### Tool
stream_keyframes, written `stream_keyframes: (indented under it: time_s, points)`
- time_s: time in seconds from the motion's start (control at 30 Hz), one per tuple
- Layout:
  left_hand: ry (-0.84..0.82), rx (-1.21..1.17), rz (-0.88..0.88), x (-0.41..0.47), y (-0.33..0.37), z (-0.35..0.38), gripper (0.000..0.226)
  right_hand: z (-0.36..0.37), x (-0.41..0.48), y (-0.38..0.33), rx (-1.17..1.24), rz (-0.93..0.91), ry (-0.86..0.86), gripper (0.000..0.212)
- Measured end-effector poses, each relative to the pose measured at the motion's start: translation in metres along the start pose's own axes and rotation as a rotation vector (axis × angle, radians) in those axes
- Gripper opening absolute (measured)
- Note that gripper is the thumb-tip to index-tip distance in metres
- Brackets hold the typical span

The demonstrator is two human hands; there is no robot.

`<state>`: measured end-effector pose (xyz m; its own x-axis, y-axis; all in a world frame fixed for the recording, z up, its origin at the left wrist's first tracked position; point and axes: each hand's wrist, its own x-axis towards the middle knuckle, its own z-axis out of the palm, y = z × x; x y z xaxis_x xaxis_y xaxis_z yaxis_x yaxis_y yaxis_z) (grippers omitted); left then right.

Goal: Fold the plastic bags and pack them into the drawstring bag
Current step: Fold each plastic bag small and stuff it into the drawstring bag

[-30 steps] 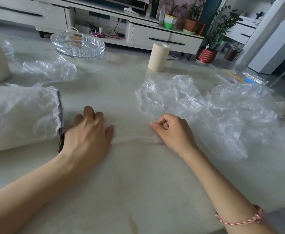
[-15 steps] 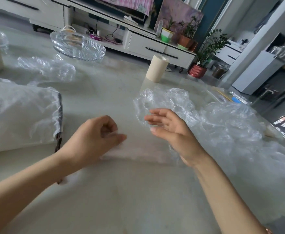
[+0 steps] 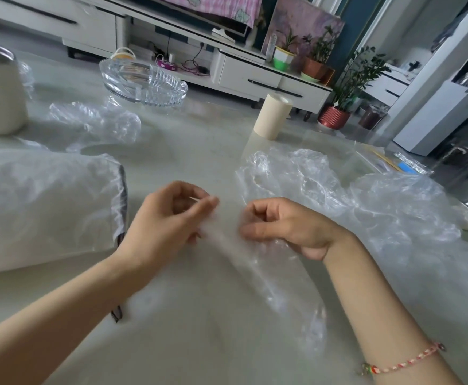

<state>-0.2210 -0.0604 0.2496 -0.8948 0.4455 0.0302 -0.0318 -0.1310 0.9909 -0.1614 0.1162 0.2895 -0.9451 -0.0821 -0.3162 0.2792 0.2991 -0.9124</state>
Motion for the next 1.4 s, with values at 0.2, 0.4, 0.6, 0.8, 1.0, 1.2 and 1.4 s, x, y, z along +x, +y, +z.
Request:
stream_keyframes:
  time_s: [0.2,0.4,0.6,0.8,1.0,1.2,1.4]
  points:
    - [-0.069,-0.016,-0.157,0.002,-0.008,0.005,0.051,0.023,0.007,0.021,0.249,-0.025,0.214,0.009]
    - [-0.043,0.130,-0.057,0.002,-0.011,0.006,0.021,0.028,0.008,0.021,0.398,-0.052,0.182,0.035]
    - [-0.035,-0.089,-0.196,0.003,-0.006,0.006,0.014,0.034,0.011,0.022,0.354,-0.147,0.292,0.026]
    - [-0.275,-0.256,-0.479,-0.002,-0.002,0.005,0.046,0.037,0.013,0.025,-0.002,-0.397,0.463,0.060]
    - [-0.172,-0.165,-0.438,-0.007,-0.009,-0.001,0.021,0.030,0.010,0.023,0.125,-0.390,0.457,0.032]
    - [-0.029,-0.246,-0.537,0.002,-0.004,-0.006,0.029,0.035,0.000,0.028,-0.843,-0.658,0.507,0.062]
    - [0.044,-0.258,-0.467,0.000,-0.005,-0.003,0.013,0.065,0.010,0.030,-0.620,-0.778,0.353,0.016]
